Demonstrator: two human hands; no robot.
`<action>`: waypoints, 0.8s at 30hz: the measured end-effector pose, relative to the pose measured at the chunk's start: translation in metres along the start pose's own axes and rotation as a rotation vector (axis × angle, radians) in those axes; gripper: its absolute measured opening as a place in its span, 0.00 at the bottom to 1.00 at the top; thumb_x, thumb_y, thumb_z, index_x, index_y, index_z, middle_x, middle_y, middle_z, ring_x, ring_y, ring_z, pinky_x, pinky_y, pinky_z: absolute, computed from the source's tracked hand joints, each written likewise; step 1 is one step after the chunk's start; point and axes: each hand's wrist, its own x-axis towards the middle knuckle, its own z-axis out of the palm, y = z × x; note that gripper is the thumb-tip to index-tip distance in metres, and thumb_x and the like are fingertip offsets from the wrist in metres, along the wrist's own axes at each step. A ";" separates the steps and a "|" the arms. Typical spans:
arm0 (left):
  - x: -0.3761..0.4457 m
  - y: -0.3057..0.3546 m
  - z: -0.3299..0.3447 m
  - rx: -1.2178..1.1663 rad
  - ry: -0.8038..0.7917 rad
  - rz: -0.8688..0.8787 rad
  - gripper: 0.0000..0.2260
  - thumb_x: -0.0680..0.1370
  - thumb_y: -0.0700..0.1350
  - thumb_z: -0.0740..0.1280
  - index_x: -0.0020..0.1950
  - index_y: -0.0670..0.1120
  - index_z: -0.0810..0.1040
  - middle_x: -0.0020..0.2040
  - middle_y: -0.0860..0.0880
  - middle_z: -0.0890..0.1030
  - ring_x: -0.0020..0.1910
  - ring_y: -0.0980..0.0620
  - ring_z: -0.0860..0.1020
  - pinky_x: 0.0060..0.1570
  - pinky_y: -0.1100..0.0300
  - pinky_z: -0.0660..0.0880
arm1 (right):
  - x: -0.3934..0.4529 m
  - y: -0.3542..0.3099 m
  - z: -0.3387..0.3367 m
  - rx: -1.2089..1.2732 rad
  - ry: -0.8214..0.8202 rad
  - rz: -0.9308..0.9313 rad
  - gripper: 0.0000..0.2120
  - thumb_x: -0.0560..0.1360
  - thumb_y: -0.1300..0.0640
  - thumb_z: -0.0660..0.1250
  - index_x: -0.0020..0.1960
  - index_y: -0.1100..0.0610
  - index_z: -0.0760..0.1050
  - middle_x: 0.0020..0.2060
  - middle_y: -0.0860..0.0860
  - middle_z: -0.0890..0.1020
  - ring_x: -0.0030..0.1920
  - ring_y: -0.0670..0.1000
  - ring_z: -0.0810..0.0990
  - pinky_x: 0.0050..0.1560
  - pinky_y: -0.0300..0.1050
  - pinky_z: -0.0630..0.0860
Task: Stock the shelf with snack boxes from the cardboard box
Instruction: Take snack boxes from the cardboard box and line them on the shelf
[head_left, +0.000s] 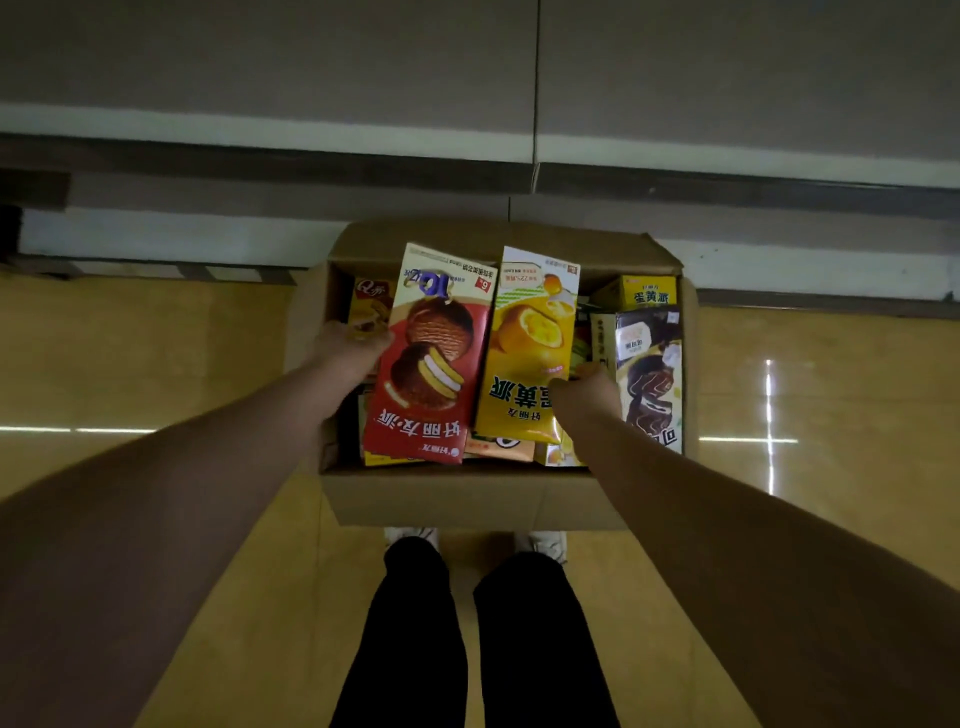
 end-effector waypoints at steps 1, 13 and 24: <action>0.004 -0.003 -0.001 -0.026 -0.045 -0.032 0.24 0.77 0.57 0.67 0.66 0.42 0.71 0.64 0.43 0.76 0.62 0.43 0.74 0.51 0.54 0.68 | 0.004 -0.003 0.005 0.019 -0.011 0.025 0.23 0.66 0.50 0.60 0.60 0.57 0.74 0.55 0.60 0.78 0.50 0.61 0.78 0.48 0.51 0.74; 0.030 -0.022 0.021 -0.257 -0.262 -0.205 0.33 0.68 0.60 0.75 0.68 0.48 0.72 0.60 0.44 0.80 0.56 0.43 0.78 0.50 0.51 0.74 | 0.031 0.003 0.036 0.177 0.034 0.160 0.29 0.66 0.48 0.65 0.67 0.47 0.66 0.57 0.56 0.78 0.57 0.62 0.77 0.57 0.59 0.76; 0.027 -0.009 0.009 -0.181 -0.144 0.117 0.26 0.67 0.58 0.76 0.58 0.48 0.73 0.46 0.52 0.81 0.43 0.52 0.81 0.44 0.57 0.78 | 0.045 -0.002 0.022 0.146 -0.101 0.165 0.33 0.67 0.46 0.77 0.66 0.57 0.69 0.52 0.52 0.78 0.43 0.51 0.77 0.43 0.46 0.75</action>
